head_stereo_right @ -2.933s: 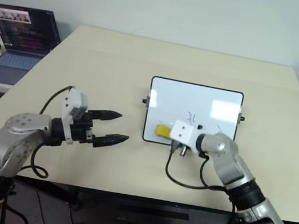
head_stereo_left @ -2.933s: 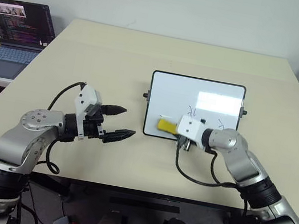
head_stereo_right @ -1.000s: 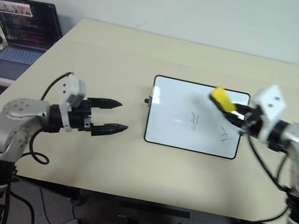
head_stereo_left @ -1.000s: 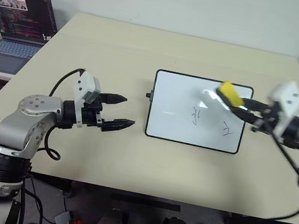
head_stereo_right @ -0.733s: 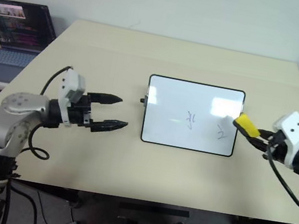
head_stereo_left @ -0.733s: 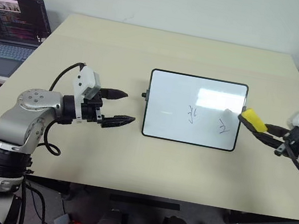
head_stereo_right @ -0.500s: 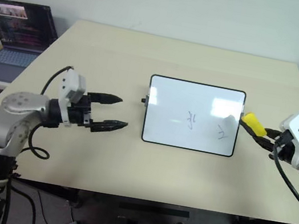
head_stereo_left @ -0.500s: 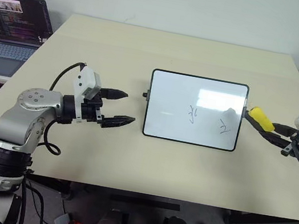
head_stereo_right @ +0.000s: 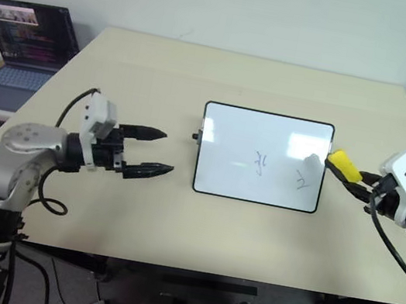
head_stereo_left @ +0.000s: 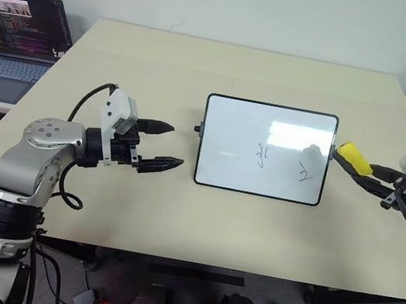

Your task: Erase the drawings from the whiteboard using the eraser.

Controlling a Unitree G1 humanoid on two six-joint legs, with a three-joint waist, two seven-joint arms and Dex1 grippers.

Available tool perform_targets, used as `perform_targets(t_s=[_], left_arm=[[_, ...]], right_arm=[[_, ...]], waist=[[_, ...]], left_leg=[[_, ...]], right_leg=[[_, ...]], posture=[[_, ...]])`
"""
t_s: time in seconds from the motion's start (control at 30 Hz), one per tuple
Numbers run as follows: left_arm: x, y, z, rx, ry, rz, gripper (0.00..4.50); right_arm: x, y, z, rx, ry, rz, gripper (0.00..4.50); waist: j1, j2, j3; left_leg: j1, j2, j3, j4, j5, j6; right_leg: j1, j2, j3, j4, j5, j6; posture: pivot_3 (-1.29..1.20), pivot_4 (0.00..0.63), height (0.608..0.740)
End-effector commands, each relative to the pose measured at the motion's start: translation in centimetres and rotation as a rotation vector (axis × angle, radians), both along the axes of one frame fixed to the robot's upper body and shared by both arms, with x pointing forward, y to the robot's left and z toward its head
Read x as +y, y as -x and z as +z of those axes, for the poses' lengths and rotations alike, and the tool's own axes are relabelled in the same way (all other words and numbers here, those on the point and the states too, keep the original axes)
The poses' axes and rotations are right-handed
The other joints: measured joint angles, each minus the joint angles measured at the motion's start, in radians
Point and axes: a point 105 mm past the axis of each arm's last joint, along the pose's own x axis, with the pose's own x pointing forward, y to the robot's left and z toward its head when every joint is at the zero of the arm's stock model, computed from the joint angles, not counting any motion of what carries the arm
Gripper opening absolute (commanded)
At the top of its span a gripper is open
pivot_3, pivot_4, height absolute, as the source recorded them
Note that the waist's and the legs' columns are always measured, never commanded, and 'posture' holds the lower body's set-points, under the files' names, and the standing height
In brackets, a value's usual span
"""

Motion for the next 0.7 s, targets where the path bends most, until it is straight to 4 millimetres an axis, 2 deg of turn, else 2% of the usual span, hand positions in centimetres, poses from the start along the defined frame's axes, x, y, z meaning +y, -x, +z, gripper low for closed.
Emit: perform_targets(t_s=[0.03, 0.13, 0.37, 0.5, 0.7], left_arm=[[-0.2, 0.1, 1.4, -0.059, -0.011, -0.012, 4.50], [-0.3, 0.0, 1.5, -0.064, -0.009, -0.013, 4.50], [-0.5, 0.0, 1.6, -0.068, -0.008, -0.019, 4.50], [-0.5, 0.1, 1.6, -0.065, -0.008, -0.021, 4.50], [-0.5, 0.1, 1.7, -0.069, -0.009, -0.022, 4.50]], right_arm=[[0.0, -0.1, 1.5, -0.052, 0.014, 0.006, 0.98], [0.3, -0.3, 2.1, -0.072, -0.002, 0.010, 0.98], [0.9, -0.6, 2.0, -0.072, -0.011, 0.023, 0.98], [2.3, -0.8, 2.8, -0.103, -0.053, 0.061, 0.98], [3.0, -1.1, 3.2, -0.118, -0.068, 0.081, 0.98]], waist=[[0.000, 0.000, 0.000], [0.000, 0.000, 0.000], [0.000, 0.000, 0.000], [-0.001, 0.000, 0.000], [0.001, 0.000, 0.000]], left_leg=[[0.000, 0.000, 0.000, 0.000, 0.000, 0.000], [0.000, 0.000, 0.000, 0.000, 0.000, 0.000], [0.000, 0.000, 0.000, 0.001, 0.000, 0.000], [0.000, 0.000, 0.000, 0.001, 0.000, 0.000], [0.000, 0.000, 0.000, 0.001, 0.000, 0.000]], right_leg=[[0.000, 0.000, 0.000, 0.000, 0.000, 0.000], [0.000, 0.000, 0.000, 0.001, 0.000, 0.000], [0.000, 0.000, 0.000, 0.001, 0.000, 0.000], [0.000, 0.000, 0.000, 0.001, 0.000, 0.000], [0.000, 0.000, 0.000, 0.002, 0.000, 0.000]], posture=[[0.00, 0.150, 0.740], [0.00, 0.150, 0.740], [0.00, 0.150, 0.740], [0.00, 0.150, 0.740], [0.00, 0.150, 0.740]])
